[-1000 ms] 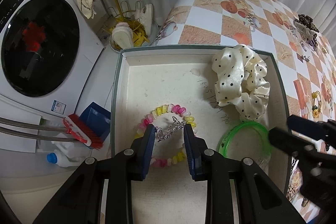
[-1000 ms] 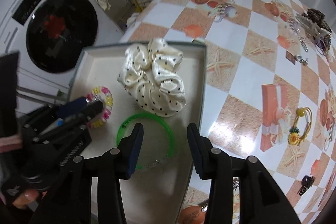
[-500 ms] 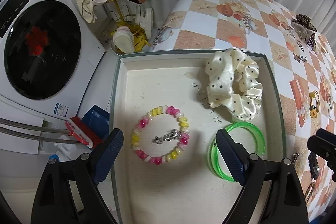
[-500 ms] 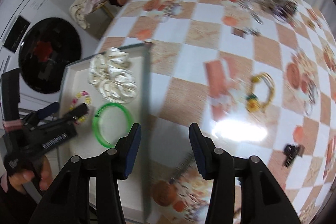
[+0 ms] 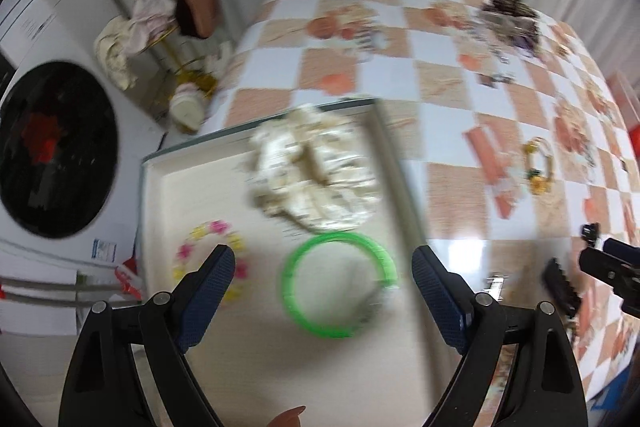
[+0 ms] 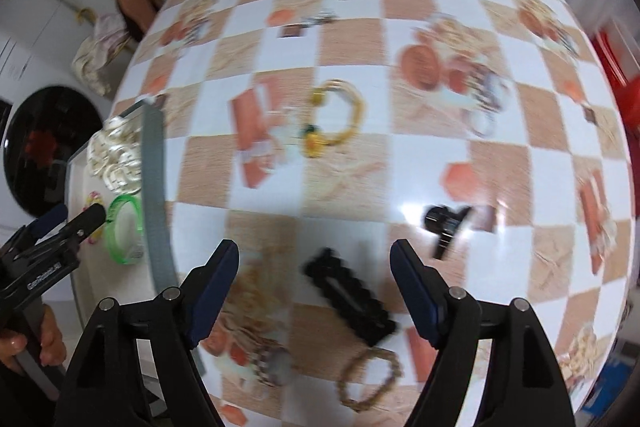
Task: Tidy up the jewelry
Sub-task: 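Move both open tools back toward the braided hair tie and star clip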
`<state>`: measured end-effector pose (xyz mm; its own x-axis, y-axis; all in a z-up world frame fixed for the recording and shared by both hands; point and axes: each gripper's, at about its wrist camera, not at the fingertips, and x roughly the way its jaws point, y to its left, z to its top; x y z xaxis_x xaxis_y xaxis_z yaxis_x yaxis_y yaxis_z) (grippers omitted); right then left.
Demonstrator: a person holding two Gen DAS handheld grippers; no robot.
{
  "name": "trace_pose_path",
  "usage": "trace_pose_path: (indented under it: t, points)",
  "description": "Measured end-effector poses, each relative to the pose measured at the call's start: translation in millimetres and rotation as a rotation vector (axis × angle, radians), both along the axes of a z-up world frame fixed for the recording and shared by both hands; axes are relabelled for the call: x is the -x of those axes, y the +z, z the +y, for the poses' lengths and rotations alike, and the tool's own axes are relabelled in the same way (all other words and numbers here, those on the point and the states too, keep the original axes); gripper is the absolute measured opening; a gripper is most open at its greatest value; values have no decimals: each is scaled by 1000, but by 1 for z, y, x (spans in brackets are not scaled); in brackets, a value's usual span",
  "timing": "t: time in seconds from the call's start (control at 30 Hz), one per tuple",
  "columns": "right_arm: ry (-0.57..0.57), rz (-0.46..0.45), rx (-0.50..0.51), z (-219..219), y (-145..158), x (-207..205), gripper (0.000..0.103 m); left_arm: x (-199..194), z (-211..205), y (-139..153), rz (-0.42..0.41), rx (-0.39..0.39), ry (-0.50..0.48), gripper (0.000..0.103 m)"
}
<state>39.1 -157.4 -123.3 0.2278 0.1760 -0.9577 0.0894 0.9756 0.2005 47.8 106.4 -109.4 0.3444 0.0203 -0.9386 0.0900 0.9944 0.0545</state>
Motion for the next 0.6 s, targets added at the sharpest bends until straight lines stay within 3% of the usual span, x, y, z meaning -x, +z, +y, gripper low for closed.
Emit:
trace_pose_path:
  t: [0.33,0.6]
  points:
    - [-95,58,8,-52,-11,30,81,12,-79,-1,41,18,-222,94]
    - [-117,99,12,-65,-20,58,81,22,-106,-19,119,22,-304,94]
